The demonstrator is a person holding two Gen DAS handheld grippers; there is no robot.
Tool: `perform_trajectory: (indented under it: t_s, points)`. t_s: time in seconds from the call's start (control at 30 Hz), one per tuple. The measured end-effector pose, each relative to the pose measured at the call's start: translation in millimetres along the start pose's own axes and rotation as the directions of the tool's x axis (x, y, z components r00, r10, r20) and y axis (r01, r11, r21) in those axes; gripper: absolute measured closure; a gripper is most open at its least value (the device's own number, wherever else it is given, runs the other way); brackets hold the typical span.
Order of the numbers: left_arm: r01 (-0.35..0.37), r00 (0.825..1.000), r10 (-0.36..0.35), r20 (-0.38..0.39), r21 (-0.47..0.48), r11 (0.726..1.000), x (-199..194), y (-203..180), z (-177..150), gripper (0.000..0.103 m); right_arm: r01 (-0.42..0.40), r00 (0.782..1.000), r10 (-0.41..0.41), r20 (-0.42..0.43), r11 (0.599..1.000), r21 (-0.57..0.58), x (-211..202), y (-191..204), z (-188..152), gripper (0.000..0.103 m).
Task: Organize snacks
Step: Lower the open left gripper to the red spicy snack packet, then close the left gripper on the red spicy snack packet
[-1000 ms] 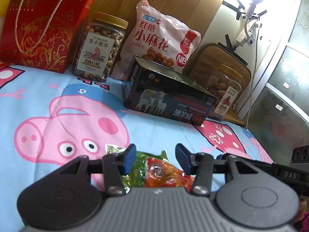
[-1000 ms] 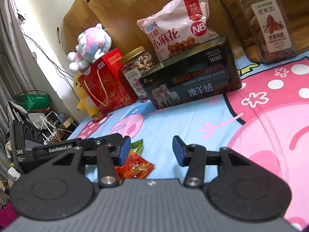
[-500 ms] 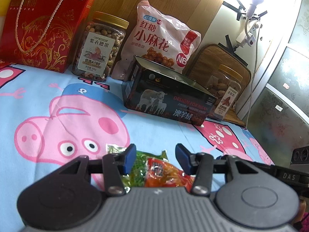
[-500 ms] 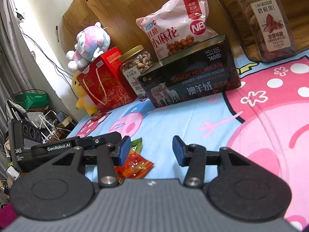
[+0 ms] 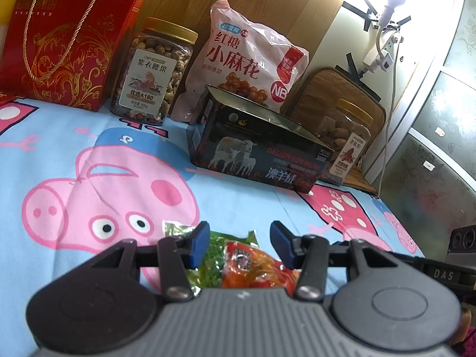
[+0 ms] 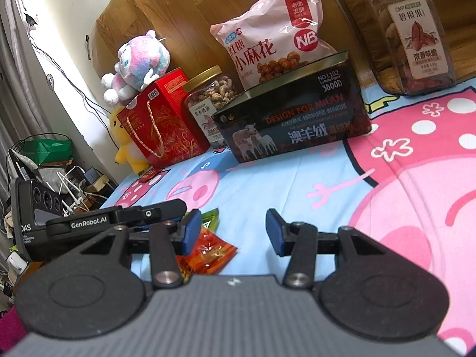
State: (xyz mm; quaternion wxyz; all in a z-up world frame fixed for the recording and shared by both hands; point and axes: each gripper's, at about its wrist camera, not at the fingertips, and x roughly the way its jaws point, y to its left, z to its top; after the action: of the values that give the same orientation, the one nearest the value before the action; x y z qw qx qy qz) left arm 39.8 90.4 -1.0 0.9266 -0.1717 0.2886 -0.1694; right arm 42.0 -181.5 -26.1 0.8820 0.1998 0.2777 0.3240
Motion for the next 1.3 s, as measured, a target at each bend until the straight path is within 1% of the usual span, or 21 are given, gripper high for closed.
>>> perform_trajectory:
  t_s: [0.4,0.5,0.57,0.6,0.7,0.83,0.9,0.93,0.97,1.0,1.03,1.07,1.13,1.2,1.3]
  points:
    - [0.002,1.000,-0.002,-0.003,-0.006,1.000,-0.1,1.5,1.1,0.057,0.011,1.000,-0.011,-0.013,1.000,0.003,0.0,0.8,-0.5,0.052]
    - [0.011,1.000,-0.012,-0.013,-0.036,0.999,-3.5,6.5,1.9,0.057,-0.012,0.999,0.014,-0.044,0.999,0.048,-2.8,-2.7,-3.9,0.052]
    - [0.039,0.999,-0.040,-0.011,-0.058,0.998,-9.4,10.0,3.2,0.057,-0.029,0.997,0.035,-0.076,0.997,0.075,-5.3,-3.9,-7.2,0.052]
    - [0.050,0.999,-0.051,-0.007,-0.066,0.997,-13.1,11.6,4.3,0.057,-0.028,0.995,0.034,-0.089,0.997,0.068,-6.9,-2.6,-9.1,0.052]
    - [0.062,0.998,-0.063,-0.016,-0.073,0.995,-21.4,13.1,7.5,0.057,-0.025,0.994,0.027,-0.110,1.000,0.017,-11.3,6.3,-13.2,0.052]
    - [0.080,0.994,-0.085,-0.072,-0.076,0.994,-22.7,9.8,3.8,0.057,-0.031,0.989,0.019,-0.148,0.997,-0.076,-5.0,24.0,-19.5,0.052]
    - [0.092,0.991,-0.097,-0.095,-0.053,0.994,-24.0,3.2,-1.7,0.057,-0.039,0.985,0.021,-0.172,0.994,-0.103,0.8,29.8,-22.5,0.052]
    - [0.093,0.990,-0.097,-0.106,-0.034,0.995,-24.2,-1.0,-4.5,0.057,-0.041,0.984,0.018,-0.174,0.991,-0.128,2.4,34.1,-24.2,0.052]
    - [0.079,0.989,-0.079,-0.122,-0.009,0.997,-22.7,-5.5,-7.0,0.057,-0.037,0.984,0.010,-0.177,0.988,-0.150,4.9,37.3,-24.1,0.052]
    - [0.050,0.989,-0.047,-0.137,0.017,0.999,-19.8,-9.3,-9.6,0.057,-0.035,0.984,0.003,-0.181,0.985,-0.171,7.1,40.4,-24.4,0.052]
    - [0.030,0.990,-0.024,-0.137,0.039,0.999,-18.2,-12.0,-12.1,0.053,-0.034,0.983,-0.001,-0.185,0.982,-0.188,9.1,42.9,-24.6,0.050]
    - [0.016,0.991,-0.010,-0.132,0.047,0.999,-17.6,-13.1,-13.2,0.045,-0.035,0.982,-0.002,-0.187,0.980,-0.197,11.3,44.8,-24.6,0.049]
    - [0.020,0.991,-0.015,-0.129,0.033,0.999,-16.7,-12.3,-13.9,0.043,-0.039,0.982,-0.002,-0.188,0.977,-0.210,14.3,48.0,-25.1,0.042]
    - [0.027,0.991,-0.023,-0.129,0.025,0.999,-17.1,-12.0,-13.5,0.042,-0.035,0.982,-0.011,-0.187,0.970,-0.242,16.5,53.4,-26.5,0.038]
    - [0.051,0.990,-0.049,-0.132,0.013,0.999,-18.2,-13.7,-14.1,0.045,-0.034,0.982,-0.019,-0.185,0.959,-0.281,19.4,57.9,-28.7,0.035]
